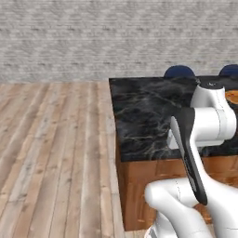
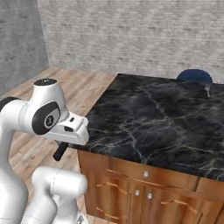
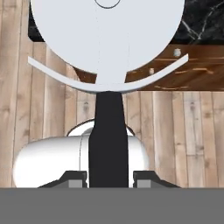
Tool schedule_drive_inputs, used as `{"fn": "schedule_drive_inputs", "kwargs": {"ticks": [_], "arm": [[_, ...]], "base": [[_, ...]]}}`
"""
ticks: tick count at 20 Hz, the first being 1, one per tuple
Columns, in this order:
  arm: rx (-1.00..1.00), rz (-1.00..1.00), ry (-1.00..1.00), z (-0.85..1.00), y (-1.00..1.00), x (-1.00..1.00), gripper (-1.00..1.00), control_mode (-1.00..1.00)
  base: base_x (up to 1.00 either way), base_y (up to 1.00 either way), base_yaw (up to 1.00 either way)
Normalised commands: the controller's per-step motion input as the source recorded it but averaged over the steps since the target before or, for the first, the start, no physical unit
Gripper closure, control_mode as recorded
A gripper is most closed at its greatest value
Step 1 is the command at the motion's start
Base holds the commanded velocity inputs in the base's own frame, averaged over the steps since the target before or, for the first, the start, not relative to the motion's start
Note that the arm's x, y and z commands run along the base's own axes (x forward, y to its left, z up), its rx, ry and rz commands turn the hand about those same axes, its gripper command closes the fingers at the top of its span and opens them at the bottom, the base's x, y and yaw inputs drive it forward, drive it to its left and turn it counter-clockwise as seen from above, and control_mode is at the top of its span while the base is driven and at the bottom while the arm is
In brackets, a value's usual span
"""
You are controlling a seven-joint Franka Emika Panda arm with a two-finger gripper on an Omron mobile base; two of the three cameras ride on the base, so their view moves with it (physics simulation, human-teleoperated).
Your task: Take the pizza cutter from the drawer on the left and place it on the dining counter for cutting.
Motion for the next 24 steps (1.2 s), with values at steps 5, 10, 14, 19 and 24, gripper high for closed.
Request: {"fn": "schedule_drive_inputs", "kwargs": {"ticks": [5,10,14,19,24], "arm": [[0.0,0.0,0.0,0.0,0.0,0.0,1.0,1.0],[0.0,0.0,0.0,0.0,0.0,0.0,1.0,1.0],[0.0,0.0,0.0,0.0,0.0,0.0,1.0,1.0],[0.0,0.0,0.0,0.0,0.0,0.0,1.0,1.0],[0.0,0.0,0.0,0.0,0.0,0.0,1.0,1.0]], "base": [[0.47,-1.0,-0.14],[0.54,-1.0,-0.17],[0.44,-0.93,-0.14],[0.32,-0.58,-0.11],[0.34,-0.01,-0.23]]}}
